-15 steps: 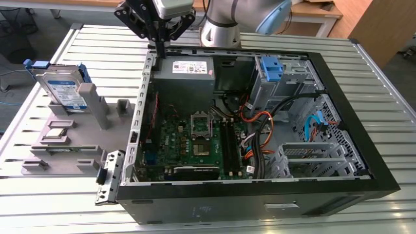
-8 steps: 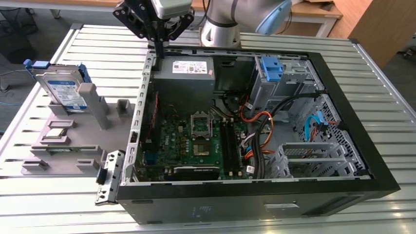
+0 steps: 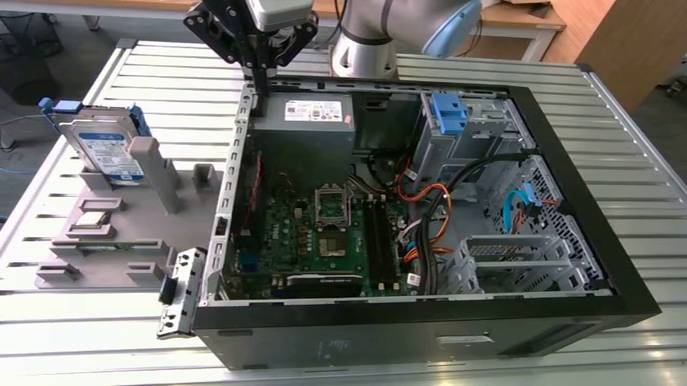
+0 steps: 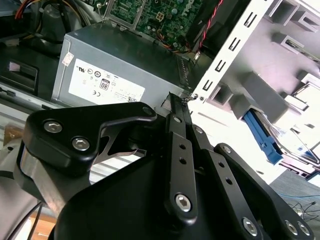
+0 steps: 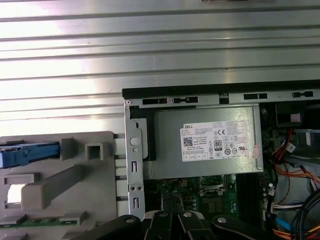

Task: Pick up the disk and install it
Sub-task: 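Reach for the disk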

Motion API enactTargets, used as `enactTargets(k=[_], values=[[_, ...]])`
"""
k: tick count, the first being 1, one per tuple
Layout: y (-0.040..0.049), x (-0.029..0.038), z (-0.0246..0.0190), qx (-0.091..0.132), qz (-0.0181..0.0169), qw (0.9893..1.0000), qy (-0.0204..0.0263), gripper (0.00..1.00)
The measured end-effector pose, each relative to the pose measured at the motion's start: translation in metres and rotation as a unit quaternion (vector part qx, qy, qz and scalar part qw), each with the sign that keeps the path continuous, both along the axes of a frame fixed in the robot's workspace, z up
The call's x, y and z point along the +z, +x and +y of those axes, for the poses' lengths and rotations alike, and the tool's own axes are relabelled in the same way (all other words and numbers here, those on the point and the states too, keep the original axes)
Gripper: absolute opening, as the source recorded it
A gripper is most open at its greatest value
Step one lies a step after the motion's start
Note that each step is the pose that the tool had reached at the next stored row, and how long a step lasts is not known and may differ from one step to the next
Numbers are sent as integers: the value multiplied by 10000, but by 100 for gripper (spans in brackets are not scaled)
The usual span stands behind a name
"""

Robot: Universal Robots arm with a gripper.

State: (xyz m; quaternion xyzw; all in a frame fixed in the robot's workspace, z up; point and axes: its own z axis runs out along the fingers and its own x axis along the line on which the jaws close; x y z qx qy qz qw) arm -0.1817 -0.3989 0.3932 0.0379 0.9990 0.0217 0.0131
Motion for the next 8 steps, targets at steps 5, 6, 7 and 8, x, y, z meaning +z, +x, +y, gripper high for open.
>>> enactTargets(k=[5, 6, 7, 8], values=[[-19, 0, 0, 0, 0, 10000, 0, 10], [-27, 0, 0, 0, 0, 10000, 0, 10], [-35, 0, 0, 0, 0, 10000, 0, 10], [-45, 0, 0, 0, 0, 10000, 1, 10]])
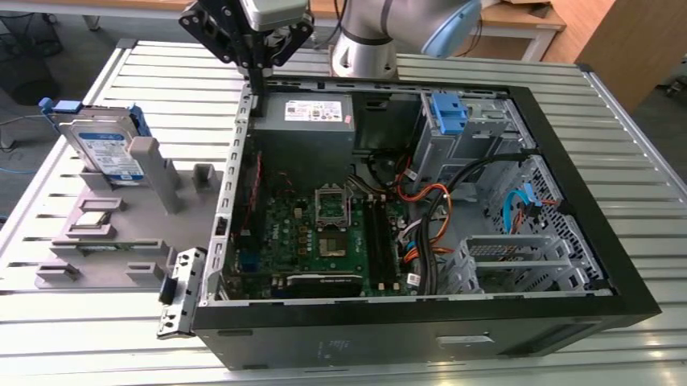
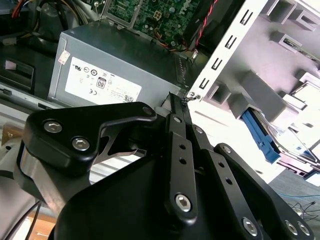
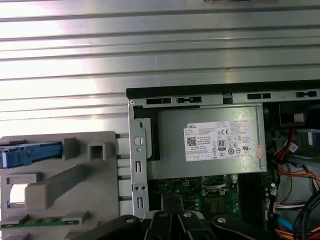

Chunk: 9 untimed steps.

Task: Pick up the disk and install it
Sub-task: 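Reach for the disk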

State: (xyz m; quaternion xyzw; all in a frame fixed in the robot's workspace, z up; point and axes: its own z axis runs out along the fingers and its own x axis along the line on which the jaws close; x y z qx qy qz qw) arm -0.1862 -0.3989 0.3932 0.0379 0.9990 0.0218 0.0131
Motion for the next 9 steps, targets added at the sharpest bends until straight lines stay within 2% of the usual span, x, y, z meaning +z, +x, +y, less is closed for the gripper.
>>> enactTargets(k=[9], values=[[-93, 0, 0, 0, -1, 10000, 5, 10]])
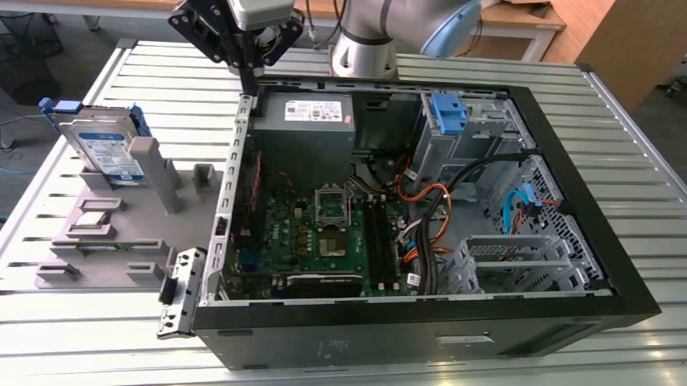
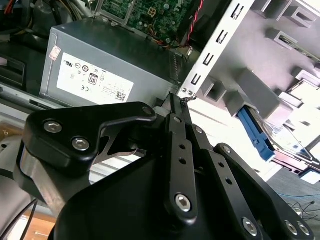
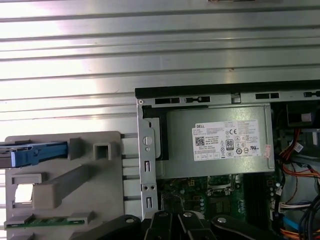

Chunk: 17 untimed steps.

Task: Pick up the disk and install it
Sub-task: 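Reach for the disk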

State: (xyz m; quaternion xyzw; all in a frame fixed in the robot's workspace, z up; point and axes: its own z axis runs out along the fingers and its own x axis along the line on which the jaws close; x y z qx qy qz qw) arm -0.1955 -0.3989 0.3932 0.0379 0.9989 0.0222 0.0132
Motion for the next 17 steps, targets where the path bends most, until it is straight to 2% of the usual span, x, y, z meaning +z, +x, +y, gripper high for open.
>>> enactTargets(k=[10, 17], values=[[-91, 1, 0, 0, 0, 10000, 0, 10], [-106, 0, 0, 0, 0, 10000, 0, 10]])
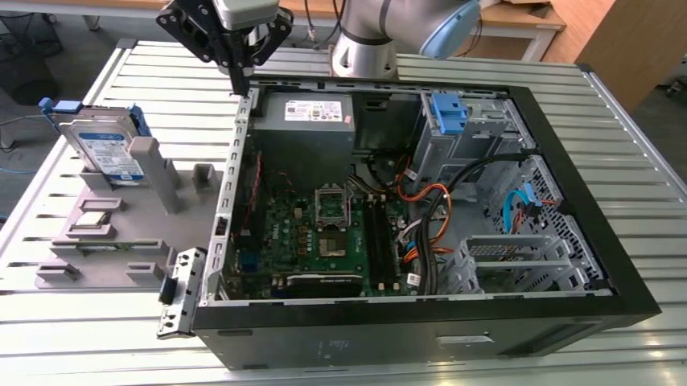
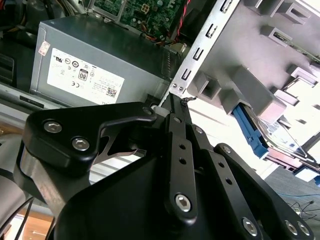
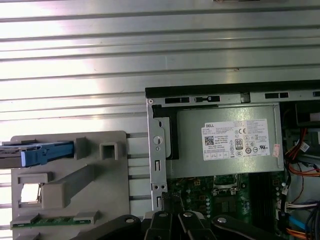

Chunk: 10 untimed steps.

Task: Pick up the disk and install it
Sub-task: 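Reach for the disk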

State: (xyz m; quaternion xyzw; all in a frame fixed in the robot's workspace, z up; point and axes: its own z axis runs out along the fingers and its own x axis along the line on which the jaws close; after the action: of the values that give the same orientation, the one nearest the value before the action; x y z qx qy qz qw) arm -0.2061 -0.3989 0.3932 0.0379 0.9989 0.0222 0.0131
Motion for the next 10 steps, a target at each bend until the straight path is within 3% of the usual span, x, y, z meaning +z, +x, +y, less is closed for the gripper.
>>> enactTargets(k=[10], values=[[-28, 0, 0, 0, 0, 10000, 0, 10]])
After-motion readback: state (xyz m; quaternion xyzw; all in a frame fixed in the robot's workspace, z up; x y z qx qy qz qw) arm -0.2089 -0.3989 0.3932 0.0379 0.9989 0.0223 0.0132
